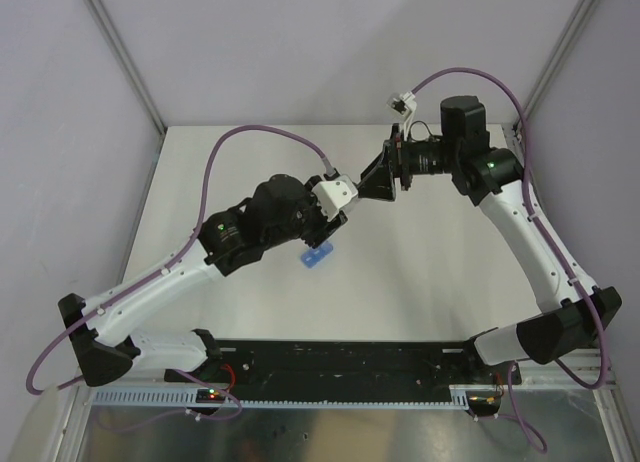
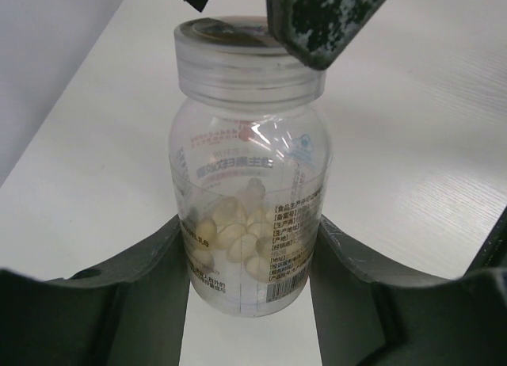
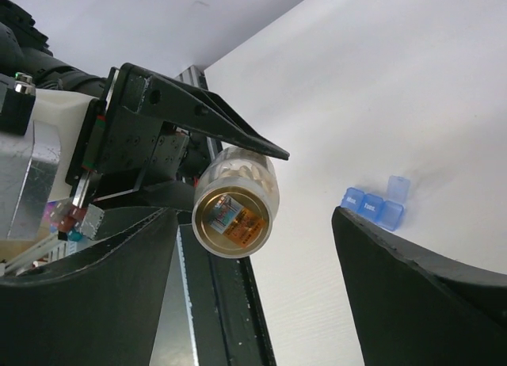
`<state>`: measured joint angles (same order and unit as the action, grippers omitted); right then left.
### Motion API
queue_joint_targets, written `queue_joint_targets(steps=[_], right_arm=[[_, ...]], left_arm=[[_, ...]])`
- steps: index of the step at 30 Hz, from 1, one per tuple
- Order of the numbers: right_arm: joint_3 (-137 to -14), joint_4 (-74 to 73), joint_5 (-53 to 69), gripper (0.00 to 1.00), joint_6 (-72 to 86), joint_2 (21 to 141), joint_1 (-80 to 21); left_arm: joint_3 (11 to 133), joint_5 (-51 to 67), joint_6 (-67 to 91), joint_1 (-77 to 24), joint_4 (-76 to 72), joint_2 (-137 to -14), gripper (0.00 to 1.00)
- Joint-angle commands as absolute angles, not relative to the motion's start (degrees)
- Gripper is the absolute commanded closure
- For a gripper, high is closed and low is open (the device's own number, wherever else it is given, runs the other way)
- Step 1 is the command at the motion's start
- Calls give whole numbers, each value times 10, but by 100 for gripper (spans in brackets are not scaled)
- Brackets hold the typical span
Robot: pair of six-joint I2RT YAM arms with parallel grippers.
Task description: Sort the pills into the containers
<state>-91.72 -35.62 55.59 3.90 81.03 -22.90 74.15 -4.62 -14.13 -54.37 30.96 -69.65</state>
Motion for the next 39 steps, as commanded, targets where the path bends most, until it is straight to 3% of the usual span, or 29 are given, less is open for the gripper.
queue_joint_targets(steps=[1, 13, 25, 30, 39], right_arm=[[-913, -322, 581, 18, 64, 814, -234], [-886, -313, 580, 38, 55, 810, -246], [-891, -359, 577, 87, -53, 791, -253], [-889, -410, 558, 96, -183, 757, -268], [-887, -491, 529, 97, -393, 709, -316]], left_arm=[[751, -81, -157, -552, 278, -694, 100], [751, -86, -157, -556, 275, -700, 100], [731, -16, -166, -553, 277, -680, 100], [721, 138, -166, -523, 289, -663, 100], [717, 492, -159, -474, 340, -664, 100]])
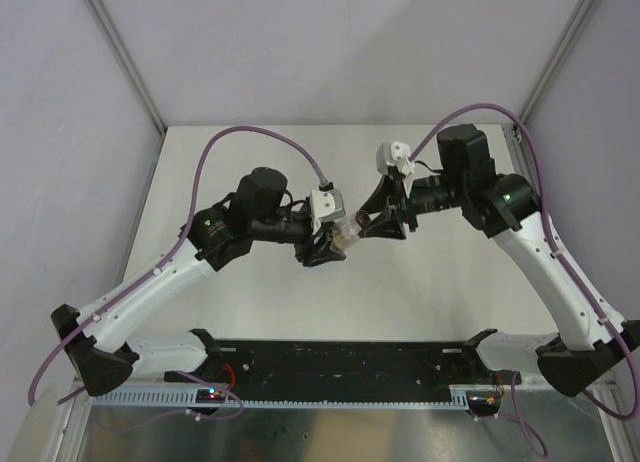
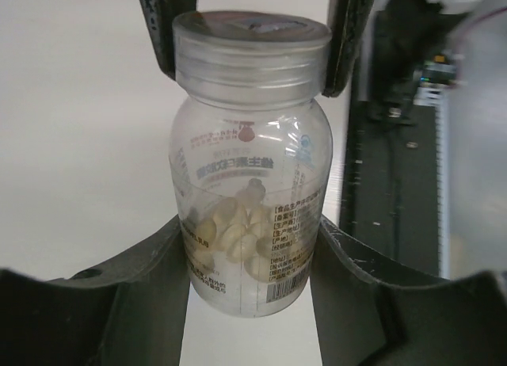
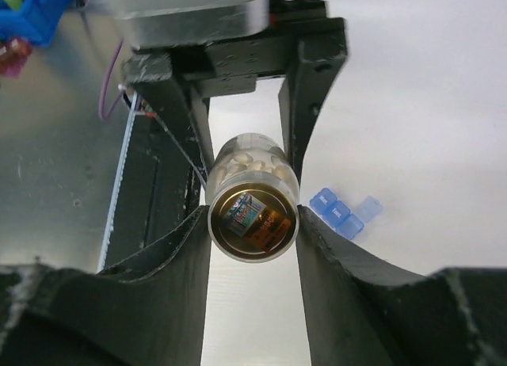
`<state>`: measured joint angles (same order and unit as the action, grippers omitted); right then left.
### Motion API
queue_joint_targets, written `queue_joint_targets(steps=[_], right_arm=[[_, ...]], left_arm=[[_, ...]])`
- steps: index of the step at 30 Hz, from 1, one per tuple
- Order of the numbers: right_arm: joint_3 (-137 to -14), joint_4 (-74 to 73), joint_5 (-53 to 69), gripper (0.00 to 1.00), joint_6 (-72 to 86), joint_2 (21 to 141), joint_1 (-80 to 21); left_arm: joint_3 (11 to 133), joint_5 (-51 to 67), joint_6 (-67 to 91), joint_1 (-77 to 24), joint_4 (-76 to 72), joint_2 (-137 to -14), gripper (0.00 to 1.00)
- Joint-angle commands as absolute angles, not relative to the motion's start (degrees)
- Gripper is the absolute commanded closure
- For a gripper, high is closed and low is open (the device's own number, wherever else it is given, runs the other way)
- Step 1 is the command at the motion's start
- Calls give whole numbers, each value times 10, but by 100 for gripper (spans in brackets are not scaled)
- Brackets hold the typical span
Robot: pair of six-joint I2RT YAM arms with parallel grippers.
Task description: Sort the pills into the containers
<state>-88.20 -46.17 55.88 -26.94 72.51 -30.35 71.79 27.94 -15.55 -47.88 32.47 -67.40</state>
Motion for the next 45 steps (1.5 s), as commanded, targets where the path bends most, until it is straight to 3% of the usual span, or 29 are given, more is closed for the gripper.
queue_joint_targets(steps=[1, 3, 6, 15, 19, 25, 34, 45], right_arm=[[-890, -503, 524, 97, -408, 706, -322], [-893, -521, 506, 94, -436, 702, -333], [-898, -536, 476, 83, -442, 701, -347], [-898, -531, 481, 25, -378, 704, -350], [-899, -529, 478, 12, -356, 702, -349], [-912, -507, 511, 9, -292, 703, -327], [-975, -451, 530, 13, -121, 762, -269], [-981, -375, 578, 17, 31, 831, -231]], left_arm=[[717, 507, -159, -473, 343, -666, 100], [718, 517, -161, -472, 351, -670, 100], [722, 489, -161, -473, 354, -675, 100], [744, 390, -159, -473, 354, -679, 100], [746, 354, -161, -474, 354, -677, 100], [757, 265, -161, -475, 353, -683, 100], [739, 52, -178, -524, 311, -676, 100], [728, -67, -177, -542, 271, -682, 100]])
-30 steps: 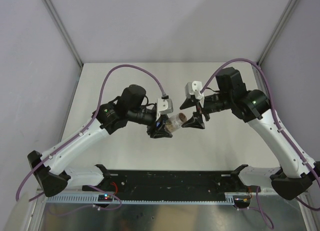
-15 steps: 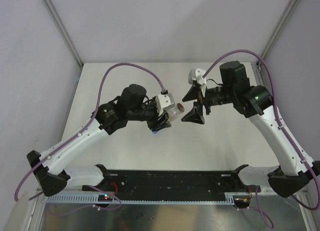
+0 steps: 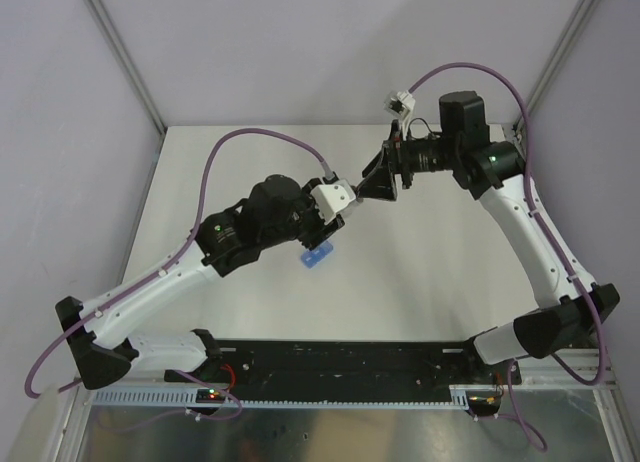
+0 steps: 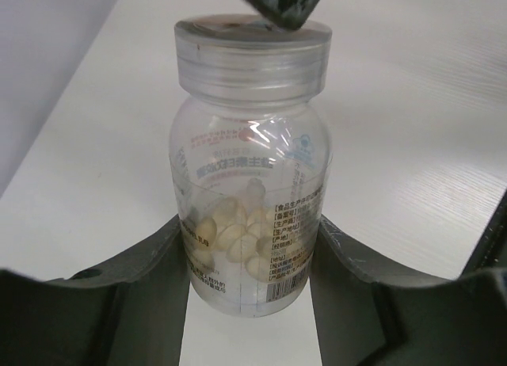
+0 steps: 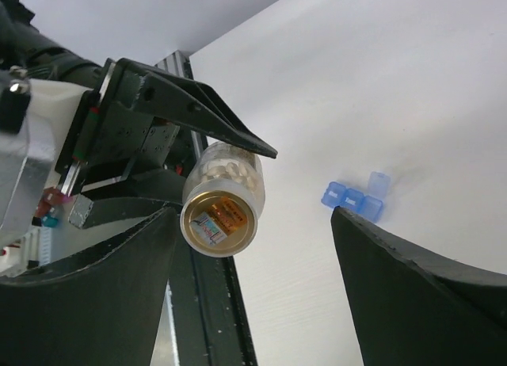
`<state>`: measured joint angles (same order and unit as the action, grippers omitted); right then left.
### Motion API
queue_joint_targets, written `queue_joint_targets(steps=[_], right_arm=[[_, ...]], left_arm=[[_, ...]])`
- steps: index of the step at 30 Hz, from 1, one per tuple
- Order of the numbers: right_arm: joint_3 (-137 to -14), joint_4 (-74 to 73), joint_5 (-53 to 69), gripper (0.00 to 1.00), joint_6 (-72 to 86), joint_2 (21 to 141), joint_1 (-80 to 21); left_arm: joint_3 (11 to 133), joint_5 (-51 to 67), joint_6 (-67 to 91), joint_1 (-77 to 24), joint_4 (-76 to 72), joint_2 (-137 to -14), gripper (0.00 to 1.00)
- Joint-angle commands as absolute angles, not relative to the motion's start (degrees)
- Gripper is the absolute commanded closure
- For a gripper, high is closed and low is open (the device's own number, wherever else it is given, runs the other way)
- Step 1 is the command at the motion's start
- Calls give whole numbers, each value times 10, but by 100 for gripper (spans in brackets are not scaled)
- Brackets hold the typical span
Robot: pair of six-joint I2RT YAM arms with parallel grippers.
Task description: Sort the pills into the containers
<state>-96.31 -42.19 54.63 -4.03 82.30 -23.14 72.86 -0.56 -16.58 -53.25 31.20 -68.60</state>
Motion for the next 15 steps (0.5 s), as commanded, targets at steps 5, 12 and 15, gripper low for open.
queue_joint_targets(steps=[5, 12, 15], right_arm=[[-976, -362, 584, 16, 47, 840, -238], [-961, -362, 579, 18, 41, 841, -253], [-953, -363, 577, 22, 37, 840, -258]], left_arm=[[724, -90, -182, -548, 268, -685, 100], [726, -103, -185, -553, 265, -692, 100], [729, -106, -185, -554, 265, -695, 100]])
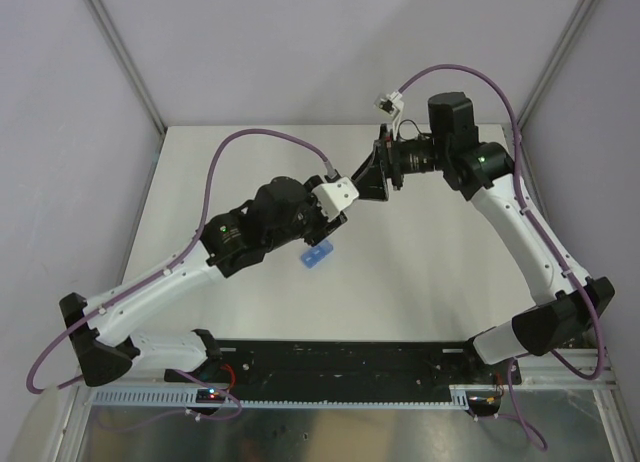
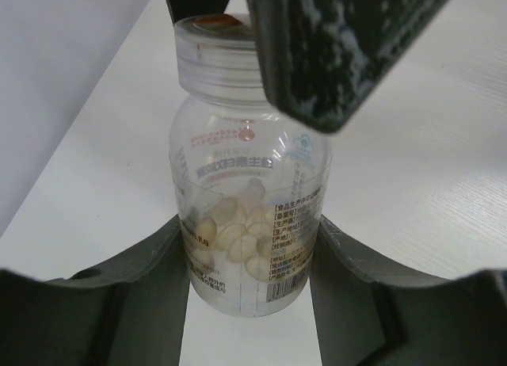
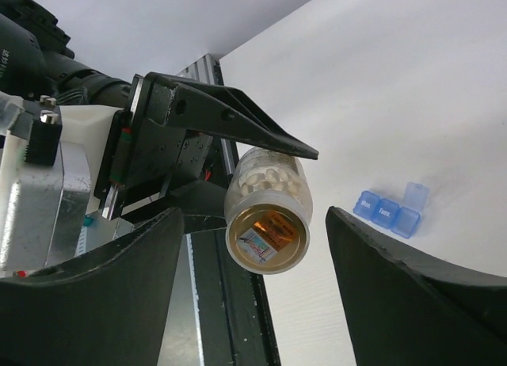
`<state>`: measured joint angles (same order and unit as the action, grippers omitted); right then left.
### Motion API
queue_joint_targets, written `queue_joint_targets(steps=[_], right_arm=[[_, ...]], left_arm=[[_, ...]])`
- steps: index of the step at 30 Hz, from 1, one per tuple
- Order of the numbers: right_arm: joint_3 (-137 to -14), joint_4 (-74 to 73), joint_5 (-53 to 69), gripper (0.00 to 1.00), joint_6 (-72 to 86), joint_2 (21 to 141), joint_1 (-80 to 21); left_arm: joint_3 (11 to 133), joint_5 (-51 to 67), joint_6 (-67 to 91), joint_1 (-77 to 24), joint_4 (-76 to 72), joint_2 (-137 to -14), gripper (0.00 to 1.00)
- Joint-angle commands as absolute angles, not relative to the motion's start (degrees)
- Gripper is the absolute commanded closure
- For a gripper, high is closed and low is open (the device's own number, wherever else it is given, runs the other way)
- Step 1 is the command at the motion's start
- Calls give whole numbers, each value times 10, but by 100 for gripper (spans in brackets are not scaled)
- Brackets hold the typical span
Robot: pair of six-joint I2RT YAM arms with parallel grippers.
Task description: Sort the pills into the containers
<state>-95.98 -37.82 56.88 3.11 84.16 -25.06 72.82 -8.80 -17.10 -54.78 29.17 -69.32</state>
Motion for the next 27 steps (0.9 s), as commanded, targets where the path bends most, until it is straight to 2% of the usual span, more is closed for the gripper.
queue_joint_targets(steps=[1, 7, 19, 22, 27], right_arm=[[-951, -364, 577, 25, 35, 840, -259], [-942, -368, 575, 40, 26, 840, -261], [-945, -397, 571, 82, -25, 831, -266], [-955, -423, 580, 91, -74, 822, -265], [-963, -476, 592, 97, -216, 790, -269]], left_arm=[[729, -106, -185, -554, 264, -695, 100], [729, -107, -184, -555, 264, -694, 100], [720, -77, -175, -551, 262, -679, 100], [716, -14, -161, -535, 263, -673, 100], [705, 218, -135, -481, 278, -655, 100]])
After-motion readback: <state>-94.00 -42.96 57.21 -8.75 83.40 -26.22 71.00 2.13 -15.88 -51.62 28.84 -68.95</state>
